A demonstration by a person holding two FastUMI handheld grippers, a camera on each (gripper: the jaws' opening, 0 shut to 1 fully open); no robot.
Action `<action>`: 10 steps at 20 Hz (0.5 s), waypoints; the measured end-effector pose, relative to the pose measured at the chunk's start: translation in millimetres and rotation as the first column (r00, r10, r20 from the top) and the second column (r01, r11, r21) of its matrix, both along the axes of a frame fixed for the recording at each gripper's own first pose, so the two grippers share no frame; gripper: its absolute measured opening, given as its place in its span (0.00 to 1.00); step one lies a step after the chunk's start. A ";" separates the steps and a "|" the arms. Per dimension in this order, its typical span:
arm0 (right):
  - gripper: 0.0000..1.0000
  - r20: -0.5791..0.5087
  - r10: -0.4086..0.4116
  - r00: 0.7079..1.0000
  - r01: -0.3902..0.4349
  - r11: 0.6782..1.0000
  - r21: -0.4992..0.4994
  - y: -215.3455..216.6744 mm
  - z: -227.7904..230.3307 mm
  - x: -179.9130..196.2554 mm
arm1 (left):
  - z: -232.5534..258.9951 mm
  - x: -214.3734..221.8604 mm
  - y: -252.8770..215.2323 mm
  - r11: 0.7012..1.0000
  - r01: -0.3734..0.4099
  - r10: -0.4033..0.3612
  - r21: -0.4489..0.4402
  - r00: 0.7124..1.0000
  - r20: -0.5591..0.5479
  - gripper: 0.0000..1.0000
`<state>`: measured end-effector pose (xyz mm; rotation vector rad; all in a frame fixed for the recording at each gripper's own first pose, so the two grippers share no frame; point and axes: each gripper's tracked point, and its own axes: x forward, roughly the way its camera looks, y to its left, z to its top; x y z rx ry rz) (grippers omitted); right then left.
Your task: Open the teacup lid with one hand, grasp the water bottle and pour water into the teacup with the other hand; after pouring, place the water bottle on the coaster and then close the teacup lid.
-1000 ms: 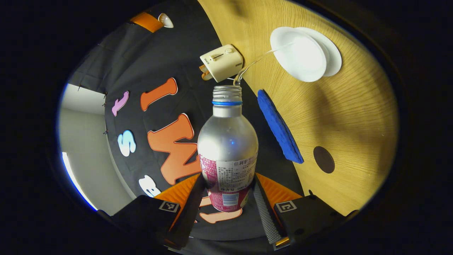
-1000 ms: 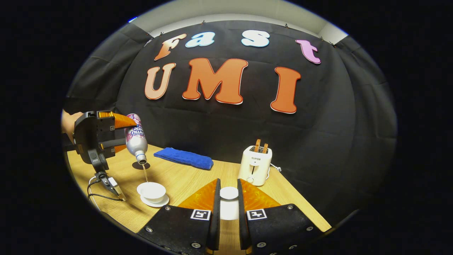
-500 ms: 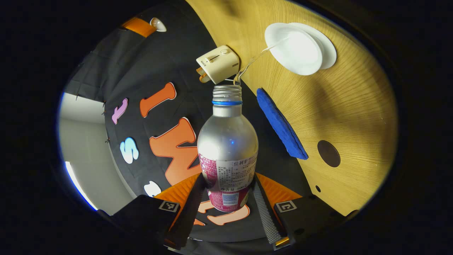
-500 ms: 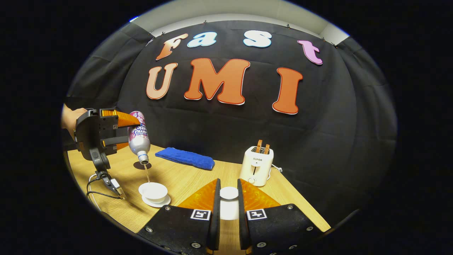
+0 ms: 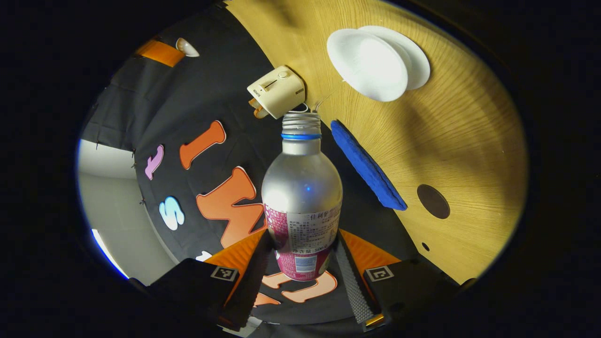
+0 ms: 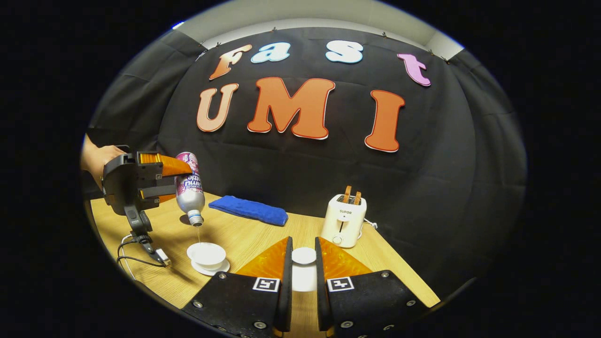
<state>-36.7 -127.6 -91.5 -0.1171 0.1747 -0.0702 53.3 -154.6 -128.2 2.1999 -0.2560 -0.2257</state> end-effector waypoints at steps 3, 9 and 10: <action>0.23 -0.004 -0.001 1.000 0.001 1.000 0.003 0.9 -1.4 -0.8 | -3.5 -3.7 -2.9 1.000 0.013 -0.013 0.017 1.000 0.001 0.83; 0.23 -0.015 0.017 1.000 -0.017 1.000 0.001 9.6 -3.6 2.6 | -2.9 -3.4 -2.6 1.000 0.023 -0.023 -0.007 1.000 0.006 0.85; 0.23 -0.017 0.022 1.000 -0.022 1.000 0.000 11.8 -4.7 3.3 | -3.1 -2.6 -1.7 1.000 0.021 -0.021 -0.014 1.000 0.006 0.83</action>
